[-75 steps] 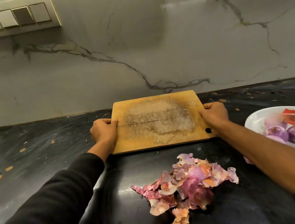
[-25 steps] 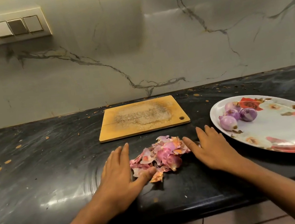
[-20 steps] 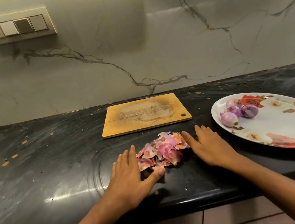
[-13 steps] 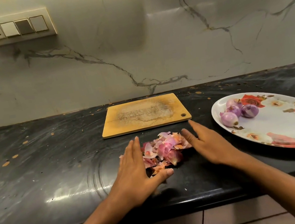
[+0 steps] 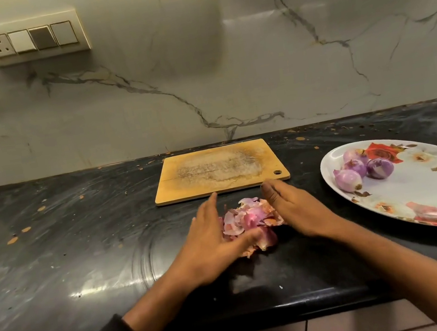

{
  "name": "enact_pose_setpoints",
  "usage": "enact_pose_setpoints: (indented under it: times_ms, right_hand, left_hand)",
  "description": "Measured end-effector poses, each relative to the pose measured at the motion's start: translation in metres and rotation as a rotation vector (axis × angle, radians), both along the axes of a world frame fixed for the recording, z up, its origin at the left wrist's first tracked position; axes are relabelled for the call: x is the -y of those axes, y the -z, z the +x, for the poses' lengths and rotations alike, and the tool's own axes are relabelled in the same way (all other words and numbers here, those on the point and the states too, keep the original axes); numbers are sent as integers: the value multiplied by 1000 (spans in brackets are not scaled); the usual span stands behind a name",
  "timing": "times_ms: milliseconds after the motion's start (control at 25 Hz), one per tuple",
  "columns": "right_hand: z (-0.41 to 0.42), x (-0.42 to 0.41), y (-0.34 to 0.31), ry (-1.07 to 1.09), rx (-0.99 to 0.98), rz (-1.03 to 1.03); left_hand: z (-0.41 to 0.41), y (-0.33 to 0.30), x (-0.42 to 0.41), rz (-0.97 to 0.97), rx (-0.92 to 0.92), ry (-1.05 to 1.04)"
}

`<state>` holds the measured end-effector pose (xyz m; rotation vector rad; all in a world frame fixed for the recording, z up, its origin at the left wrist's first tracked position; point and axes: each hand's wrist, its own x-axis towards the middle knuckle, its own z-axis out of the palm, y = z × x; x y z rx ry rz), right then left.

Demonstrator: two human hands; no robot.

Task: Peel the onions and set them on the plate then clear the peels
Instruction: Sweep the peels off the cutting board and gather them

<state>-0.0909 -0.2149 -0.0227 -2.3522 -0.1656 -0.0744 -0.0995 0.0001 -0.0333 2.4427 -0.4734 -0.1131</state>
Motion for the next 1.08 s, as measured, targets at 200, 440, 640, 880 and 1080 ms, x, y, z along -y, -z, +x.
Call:
enact_pose_setpoints:
  times_ms: [200, 440, 640, 880, 1080]
  right_hand:
    - [14, -7, -2, -105, -81, -44]
    - [4, 2, -1, -276, -52, -3]
    - [-17, 42, 3, -231, -112, -90]
    - [-23, 16, 24, -141, -76, -143]
    - [-19, -11, 26, -124, -19, -64]
  left_hand:
    - [23, 5, 0, 95, -24, 76]
    - [18, -5, -14, -180, -136, 247]
    - [-12, -10, -63, 76, -132, 188]
    - [-55, 18, -41, 479, 85, 11]
    - [-29, 24, -3, 385, 53, -85]
